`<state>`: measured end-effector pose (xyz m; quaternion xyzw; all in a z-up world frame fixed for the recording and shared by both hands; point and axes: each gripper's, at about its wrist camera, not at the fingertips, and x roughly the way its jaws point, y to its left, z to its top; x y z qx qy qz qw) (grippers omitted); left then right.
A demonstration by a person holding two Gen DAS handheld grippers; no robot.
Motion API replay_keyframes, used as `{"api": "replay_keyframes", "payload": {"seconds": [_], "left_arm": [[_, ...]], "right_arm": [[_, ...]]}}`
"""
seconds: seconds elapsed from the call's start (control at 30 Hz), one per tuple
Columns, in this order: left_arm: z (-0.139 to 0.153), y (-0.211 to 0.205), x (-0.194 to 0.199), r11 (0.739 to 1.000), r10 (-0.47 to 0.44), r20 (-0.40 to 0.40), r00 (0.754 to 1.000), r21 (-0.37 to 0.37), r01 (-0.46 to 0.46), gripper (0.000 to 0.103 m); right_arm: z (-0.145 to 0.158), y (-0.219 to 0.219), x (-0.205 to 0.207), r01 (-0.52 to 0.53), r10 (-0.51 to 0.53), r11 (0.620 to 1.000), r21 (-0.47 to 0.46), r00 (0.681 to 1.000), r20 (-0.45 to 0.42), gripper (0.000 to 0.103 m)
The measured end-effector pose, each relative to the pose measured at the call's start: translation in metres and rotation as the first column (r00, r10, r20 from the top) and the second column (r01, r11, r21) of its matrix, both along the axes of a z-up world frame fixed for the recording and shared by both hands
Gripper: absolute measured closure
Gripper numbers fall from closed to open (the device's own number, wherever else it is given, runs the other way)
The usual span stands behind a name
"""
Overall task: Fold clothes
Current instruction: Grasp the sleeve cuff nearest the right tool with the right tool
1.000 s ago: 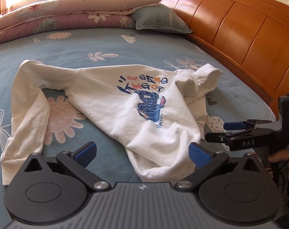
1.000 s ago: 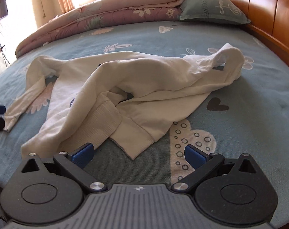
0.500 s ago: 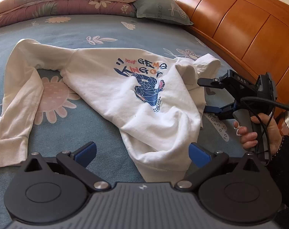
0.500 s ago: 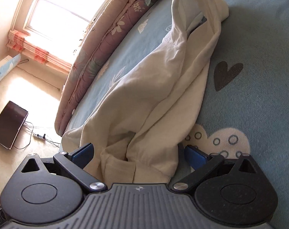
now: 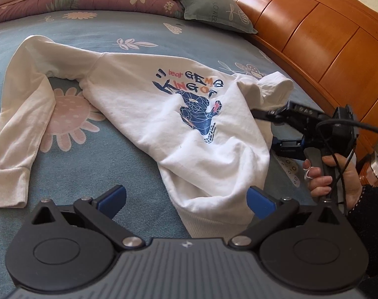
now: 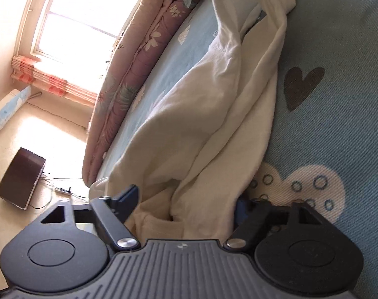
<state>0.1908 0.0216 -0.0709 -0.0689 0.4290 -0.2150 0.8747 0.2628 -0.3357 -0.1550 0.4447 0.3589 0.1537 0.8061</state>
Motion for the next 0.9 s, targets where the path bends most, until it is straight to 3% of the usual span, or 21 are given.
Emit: {"api": "replay_keyframes", "payload": {"seconds": [0.03,0.07,0.1,0.43,0.53,0.73,0.9], "left_arm": [[-0.001,0.0,0.0,1.0,0.003,-0.003,1.0,-0.005,-0.003,0.001],[-0.001,0.001,-0.001,1.0,0.006,-0.006,1.0,-0.01,-0.006,0.001],[-0.002,0.001,-0.001,1.0,0.005,-0.008,1.0,-0.008,-0.005,0.001],[-0.001,0.001,-0.002,1.0,0.008,-0.02,1.0,-0.007,-0.008,0.001],[0.002,-0.001,-0.002,1.0,0.009,-0.012,1.0,0.0,-0.009,0.001],[0.011,-0.002,-0.004,1.0,0.008,0.005,1.0,0.004,-0.008,0.001],[0.012,-0.008,-0.004,1.0,-0.001,0.004,1.0,0.011,0.001,0.001]], "right_arm": [[-0.006,-0.003,-0.002,0.026,-0.027,1.0,-0.011,1.0,-0.013,0.08],[-0.015,-0.008,-0.005,0.05,-0.05,0.999,0.009,0.999,-0.02,0.096],[-0.022,-0.012,-0.009,0.067,-0.066,0.997,0.029,0.998,-0.019,0.102],[-0.015,0.001,-0.013,0.074,-0.074,0.996,-0.046,0.997,-0.018,0.1],[-0.008,-0.003,-0.008,0.057,-0.06,0.997,-0.05,0.996,-0.063,0.098],[0.034,-0.025,-0.02,0.018,-0.024,0.976,-0.219,0.999,-0.024,0.098],[0.068,-0.07,-0.027,-0.035,0.019,0.906,-0.421,0.999,-0.041,0.098]]}}
